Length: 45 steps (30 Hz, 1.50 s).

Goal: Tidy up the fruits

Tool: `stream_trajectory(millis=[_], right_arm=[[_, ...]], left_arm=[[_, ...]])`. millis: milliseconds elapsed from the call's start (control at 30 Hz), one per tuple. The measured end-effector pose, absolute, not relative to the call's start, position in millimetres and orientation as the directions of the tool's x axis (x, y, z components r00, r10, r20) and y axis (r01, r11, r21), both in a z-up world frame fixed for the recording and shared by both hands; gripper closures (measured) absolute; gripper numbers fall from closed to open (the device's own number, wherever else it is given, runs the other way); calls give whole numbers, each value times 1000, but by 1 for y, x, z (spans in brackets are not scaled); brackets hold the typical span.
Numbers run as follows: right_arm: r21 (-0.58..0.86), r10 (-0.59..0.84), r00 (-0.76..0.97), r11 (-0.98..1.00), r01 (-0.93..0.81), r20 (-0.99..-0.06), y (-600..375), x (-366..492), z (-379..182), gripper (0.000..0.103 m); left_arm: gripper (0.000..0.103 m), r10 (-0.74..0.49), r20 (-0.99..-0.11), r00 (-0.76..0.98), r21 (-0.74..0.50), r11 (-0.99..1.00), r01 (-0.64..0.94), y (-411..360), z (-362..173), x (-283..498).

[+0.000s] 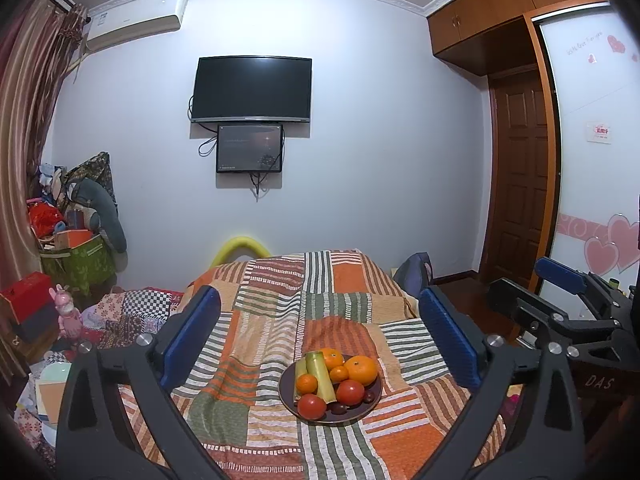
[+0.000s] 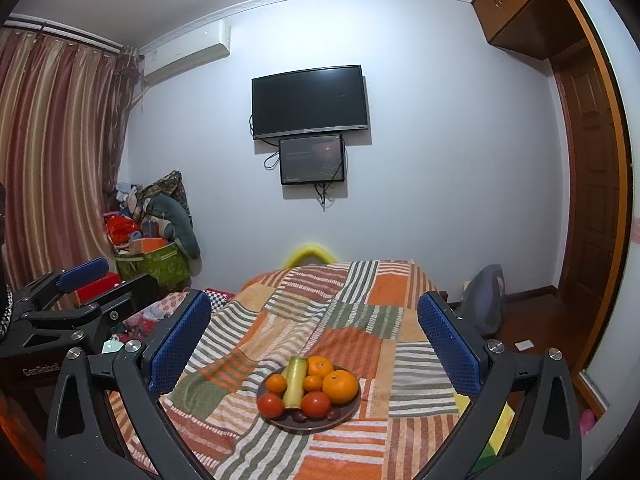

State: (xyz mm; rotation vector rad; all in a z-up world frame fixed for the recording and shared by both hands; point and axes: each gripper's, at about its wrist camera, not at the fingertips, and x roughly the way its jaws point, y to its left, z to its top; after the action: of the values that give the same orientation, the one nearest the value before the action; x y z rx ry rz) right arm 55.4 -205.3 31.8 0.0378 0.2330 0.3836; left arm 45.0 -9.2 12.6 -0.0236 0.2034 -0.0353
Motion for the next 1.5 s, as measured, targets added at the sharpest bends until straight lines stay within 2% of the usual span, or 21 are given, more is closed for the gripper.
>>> stream_trajectory(millis=[1500], right_arm=[[85, 363, 908, 932, -352, -208, -208, 53, 37, 0]], left_arm=[[0, -55, -198, 979, -34, 998, 49, -14, 16, 44]])
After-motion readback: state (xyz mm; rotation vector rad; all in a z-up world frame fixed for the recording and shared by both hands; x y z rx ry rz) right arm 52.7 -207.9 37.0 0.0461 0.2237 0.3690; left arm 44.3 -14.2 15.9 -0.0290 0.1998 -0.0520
